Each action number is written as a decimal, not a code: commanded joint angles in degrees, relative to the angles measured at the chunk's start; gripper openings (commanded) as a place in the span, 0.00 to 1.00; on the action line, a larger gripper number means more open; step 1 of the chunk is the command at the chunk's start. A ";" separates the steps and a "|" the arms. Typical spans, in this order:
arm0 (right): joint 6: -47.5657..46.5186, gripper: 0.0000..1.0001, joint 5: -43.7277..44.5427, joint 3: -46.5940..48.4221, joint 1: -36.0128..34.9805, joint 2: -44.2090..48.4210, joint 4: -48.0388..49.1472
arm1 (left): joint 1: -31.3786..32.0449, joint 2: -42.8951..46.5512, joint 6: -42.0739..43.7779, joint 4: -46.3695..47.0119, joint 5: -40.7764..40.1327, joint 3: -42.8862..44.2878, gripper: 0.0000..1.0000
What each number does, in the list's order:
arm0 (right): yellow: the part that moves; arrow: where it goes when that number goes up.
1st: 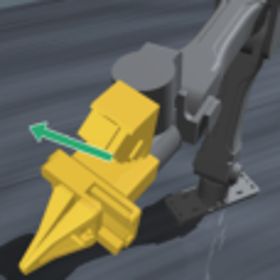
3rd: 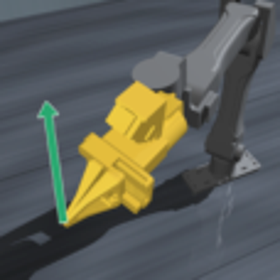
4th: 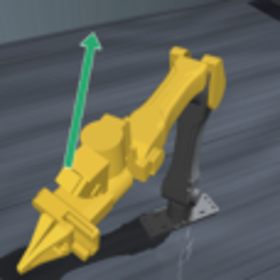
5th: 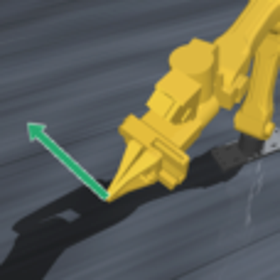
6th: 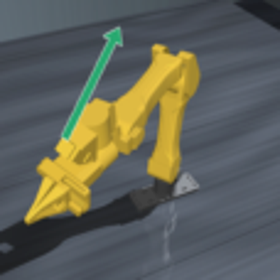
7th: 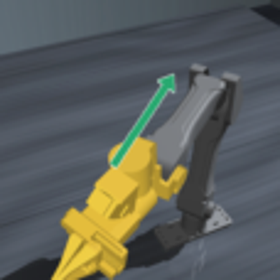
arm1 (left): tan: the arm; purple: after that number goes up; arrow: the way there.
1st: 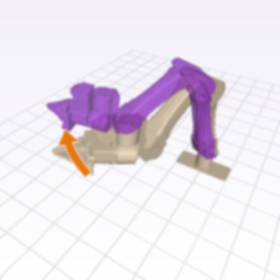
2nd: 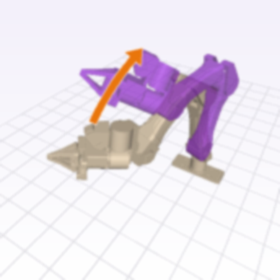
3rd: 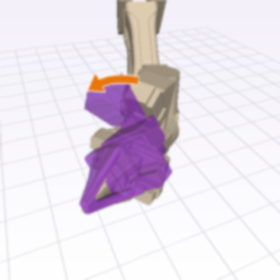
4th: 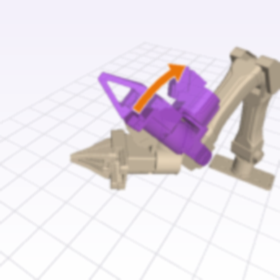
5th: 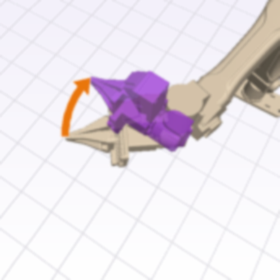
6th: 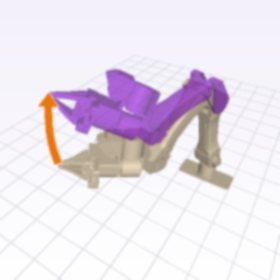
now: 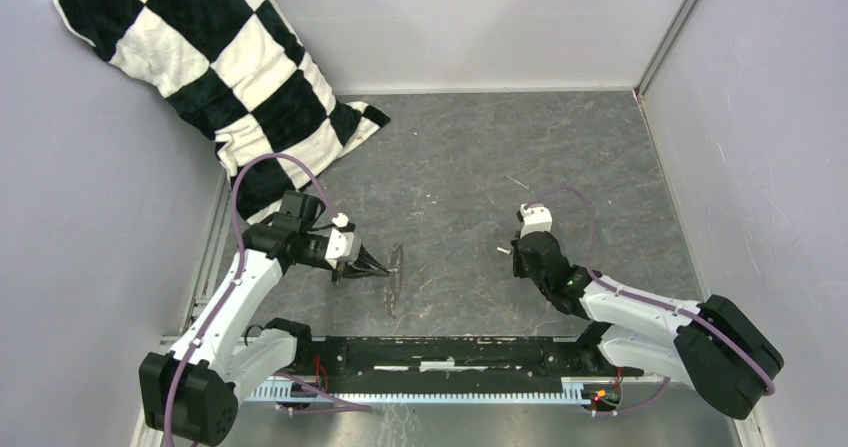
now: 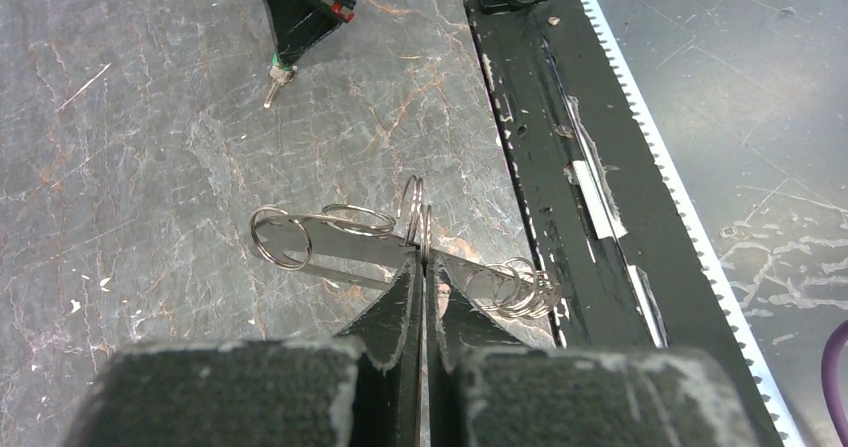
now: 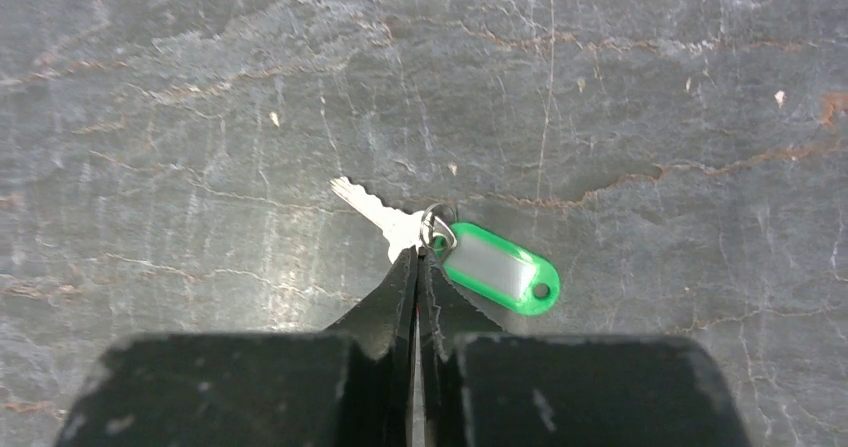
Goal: Put the keys on the keyring
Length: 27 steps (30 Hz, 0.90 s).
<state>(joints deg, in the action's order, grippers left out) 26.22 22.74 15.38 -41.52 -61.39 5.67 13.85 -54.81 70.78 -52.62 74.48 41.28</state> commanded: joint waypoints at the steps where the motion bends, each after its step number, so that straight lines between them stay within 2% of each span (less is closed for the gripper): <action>1: -6.01 0.00 -1.92 0.60 -0.11 1.34 6.75 | -0.22 -0.12 -3.10 3.85 1.26 1.04 0.02; 5: -12.73 0.00 -11.00 6.09 -0.14 0.57 7.23 | -0.86 -0.70 -31.36 26.62 -1.91 -3.07 0.02; 8: -17.02 0.00 -18.36 10.56 -0.09 1.32 7.09 | -1.84 -2.19 -35.03 30.60 -4.83 -4.29 0.02; 10: -18.64 0.00 -22.21 12.55 -0.06 1.37 5.86 | -2.28 -3.20 -42.36 36.06 -8.37 -5.10 0.02; 12: -18.72 0.00 -24.06 13.47 -0.10 1.02 3.12 | -3.18 -4.68 -43.32 36.50 -11.00 -4.94 0.02; 13: -17.90 0.00 -23.88 12.27 -0.13 1.33 3.16 | -3.35 -5.18 -40.86 35.13 -12.47 -4.87 0.02; 14: -16.73 0.02 -23.97 10.85 -0.16 2.17 4.43 | -3.38 -5.33 -33.99 32.39 -13.87 -4.95 0.02; 16: -13.30 0.27 -24.41 8.11 -0.50 3.00 7.76 | -3.39 -4.44 -24.24 28.60 -15.32 -6.26 0.02; 18: -14.10 0.37 -25.50 8.81 -2.82 1.81 10.79 | -3.39 -3.53 -17.83 27.74 -15.51 -8.23 0.02; 20: -15.38 0.41 -27.53 10.97 -5.72 -0.48 14.32 | -3.39 -3.51 -9.75 25.57 -14.75 -9.34 0.02; 22: -14.62 0.43 -33.36 12.36 -7.16 -3.48 21.17 | -3.22 -4.10 -0.59 23.04 -14.54 -10.55 0.02; 27: -11.40 0.50 -42.45 16.13 -9.58 -11.58 32.70 | -3.21 -6.38 15.36 19.51 -16.57 -12.68 0.02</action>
<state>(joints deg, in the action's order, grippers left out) 12.60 -10.79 26.41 -49.50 -68.18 24.08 10.63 -59.48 65.95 -28.12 60.14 30.00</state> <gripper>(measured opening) 0.481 0.035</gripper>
